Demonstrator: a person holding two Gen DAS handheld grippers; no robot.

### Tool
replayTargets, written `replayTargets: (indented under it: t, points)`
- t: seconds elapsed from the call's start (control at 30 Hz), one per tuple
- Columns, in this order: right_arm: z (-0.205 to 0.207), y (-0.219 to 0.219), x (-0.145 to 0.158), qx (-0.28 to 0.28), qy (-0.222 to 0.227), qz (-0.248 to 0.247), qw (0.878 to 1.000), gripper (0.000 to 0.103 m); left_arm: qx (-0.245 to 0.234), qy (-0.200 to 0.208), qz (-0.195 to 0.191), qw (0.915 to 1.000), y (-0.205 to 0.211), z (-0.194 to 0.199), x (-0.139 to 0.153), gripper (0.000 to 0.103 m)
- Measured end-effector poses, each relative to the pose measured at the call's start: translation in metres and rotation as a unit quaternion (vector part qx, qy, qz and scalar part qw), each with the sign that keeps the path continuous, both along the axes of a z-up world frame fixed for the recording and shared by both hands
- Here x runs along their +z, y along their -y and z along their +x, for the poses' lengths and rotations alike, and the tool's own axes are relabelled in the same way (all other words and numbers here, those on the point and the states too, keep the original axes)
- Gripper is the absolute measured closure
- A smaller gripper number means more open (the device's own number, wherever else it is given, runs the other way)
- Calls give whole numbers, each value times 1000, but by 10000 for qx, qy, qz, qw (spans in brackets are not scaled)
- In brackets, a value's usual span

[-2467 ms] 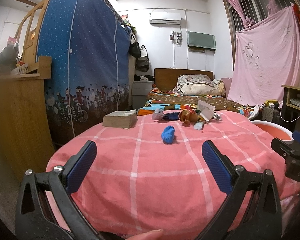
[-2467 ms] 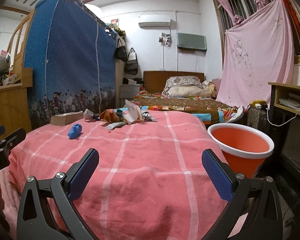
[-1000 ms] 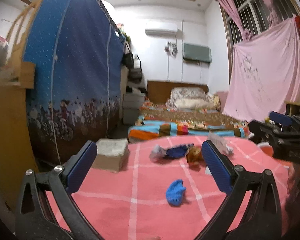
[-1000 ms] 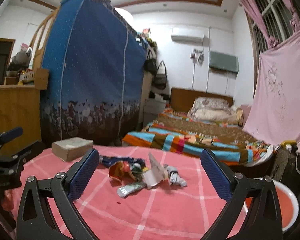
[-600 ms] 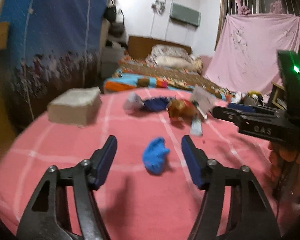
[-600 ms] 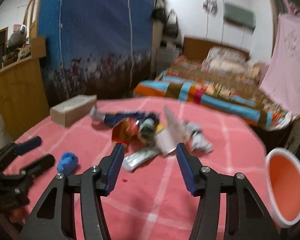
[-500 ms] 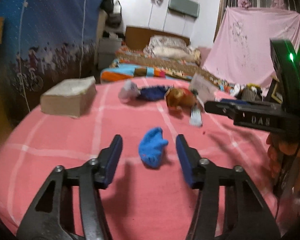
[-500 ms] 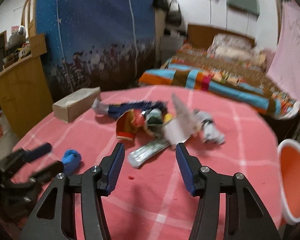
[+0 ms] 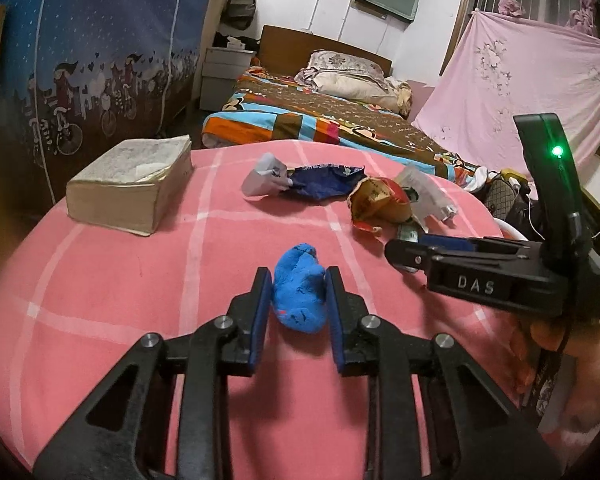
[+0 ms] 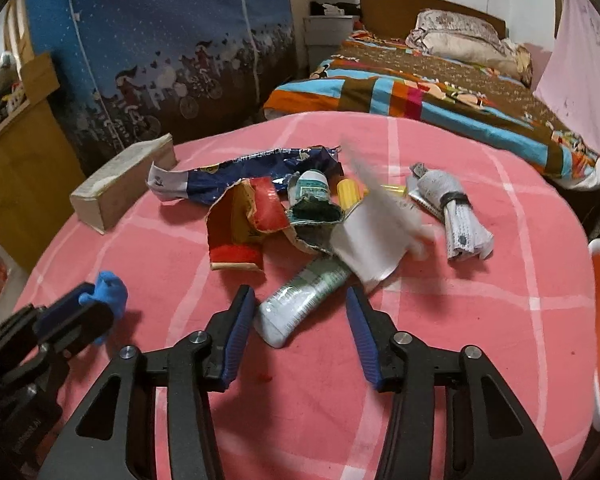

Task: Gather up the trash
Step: 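Lift the blue cloth with the left tool while the right tool grasps a white tube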

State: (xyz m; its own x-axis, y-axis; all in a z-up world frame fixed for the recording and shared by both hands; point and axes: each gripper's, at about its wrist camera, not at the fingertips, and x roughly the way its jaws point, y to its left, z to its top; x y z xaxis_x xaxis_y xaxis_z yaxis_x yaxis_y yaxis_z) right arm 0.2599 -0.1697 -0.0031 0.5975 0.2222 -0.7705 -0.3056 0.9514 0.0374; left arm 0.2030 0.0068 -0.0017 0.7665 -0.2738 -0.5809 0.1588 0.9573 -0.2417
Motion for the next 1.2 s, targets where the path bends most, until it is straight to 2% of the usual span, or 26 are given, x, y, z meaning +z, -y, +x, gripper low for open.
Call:
replayTargets:
  t: [0.23,0.57,0.67,0.8,0.87,1.0,1.2]
  points:
    - [-8,4,2,153,-6,-50,9999,78,-119,-94,0,9999,5,1,-2,96]
    - [-47,38,10,427,-213,341,9983,82,-362,-164,-41,9992,18,-6,-3,96]
    - [-56,44,8,585,-362,431,9967,82,-480,-225,-19,9986,27,-10,-6,96]
    - [-62,44,5,603,-357,208,9973,79,-486,-223,107,9985,33,-14,-8,96]
    - [-63,42,5,555,-294,97,9980,78,-474,-228,113,9985,33,-14,-8,96]
    - [-63,36,5,350,-81,-77,9993,64,-443,-259,94,9986,32,-16,-7,96]
    - [-62,36,-1,-15,169,-237,9996,64,-429,-253,87,9987,31,-16,-7,96]
